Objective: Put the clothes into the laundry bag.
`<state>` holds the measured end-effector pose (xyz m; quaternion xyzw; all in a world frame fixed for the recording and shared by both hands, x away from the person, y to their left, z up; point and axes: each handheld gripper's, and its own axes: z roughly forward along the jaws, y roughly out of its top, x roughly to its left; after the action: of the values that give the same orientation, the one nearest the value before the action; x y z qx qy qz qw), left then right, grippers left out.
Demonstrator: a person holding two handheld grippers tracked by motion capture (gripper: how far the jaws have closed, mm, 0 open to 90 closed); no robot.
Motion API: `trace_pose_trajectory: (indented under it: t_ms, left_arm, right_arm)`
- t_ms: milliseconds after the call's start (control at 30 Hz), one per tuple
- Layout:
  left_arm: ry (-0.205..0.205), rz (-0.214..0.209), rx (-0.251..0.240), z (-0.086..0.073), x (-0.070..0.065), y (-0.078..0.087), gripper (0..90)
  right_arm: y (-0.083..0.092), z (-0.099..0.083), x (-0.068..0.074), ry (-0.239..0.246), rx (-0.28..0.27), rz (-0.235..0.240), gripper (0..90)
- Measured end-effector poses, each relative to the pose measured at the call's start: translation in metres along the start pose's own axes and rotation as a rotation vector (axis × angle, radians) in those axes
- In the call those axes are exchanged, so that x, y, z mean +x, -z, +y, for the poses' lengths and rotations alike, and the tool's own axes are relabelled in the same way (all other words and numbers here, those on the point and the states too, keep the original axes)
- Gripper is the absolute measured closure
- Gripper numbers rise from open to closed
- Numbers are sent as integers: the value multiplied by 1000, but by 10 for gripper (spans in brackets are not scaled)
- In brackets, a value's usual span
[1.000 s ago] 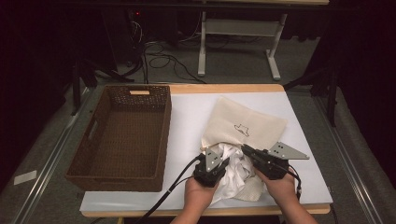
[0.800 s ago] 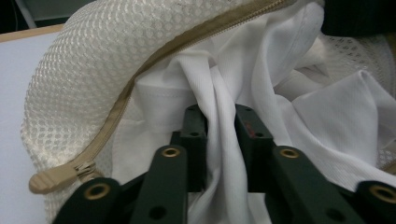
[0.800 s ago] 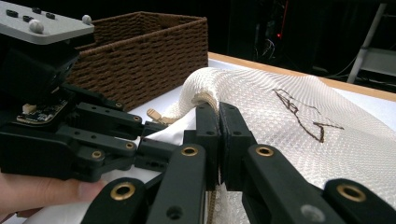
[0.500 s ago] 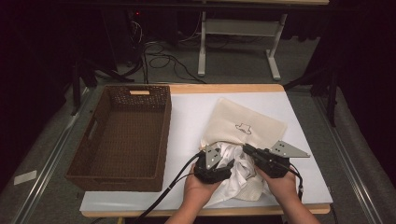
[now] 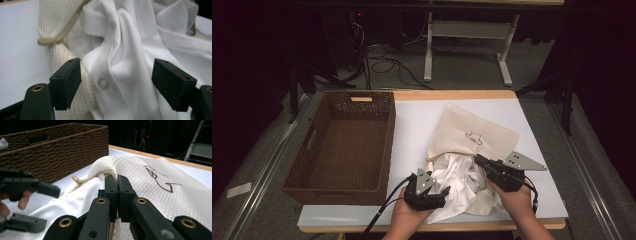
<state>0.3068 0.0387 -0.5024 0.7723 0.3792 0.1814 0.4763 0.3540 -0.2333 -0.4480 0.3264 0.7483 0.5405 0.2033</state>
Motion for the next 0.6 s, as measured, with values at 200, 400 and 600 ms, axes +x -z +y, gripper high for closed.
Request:
trace_pose_trajectory:
  t_ms: [200, 400, 600]
  left_arm:
    - [-19, -9, 89, -11, -3, -1, 429]
    - [-19, -51, 163, -14, 1, -5, 648]
    - [-20, -55, 151, -15, -3, -3, 782]
  right_arm:
    - [4, 0, 2, 8, 0, -14, 892]
    - [3, -3, 2, 15, 7, -13, 892]
    - [3, -5, 2, 9, 11, -7, 892]
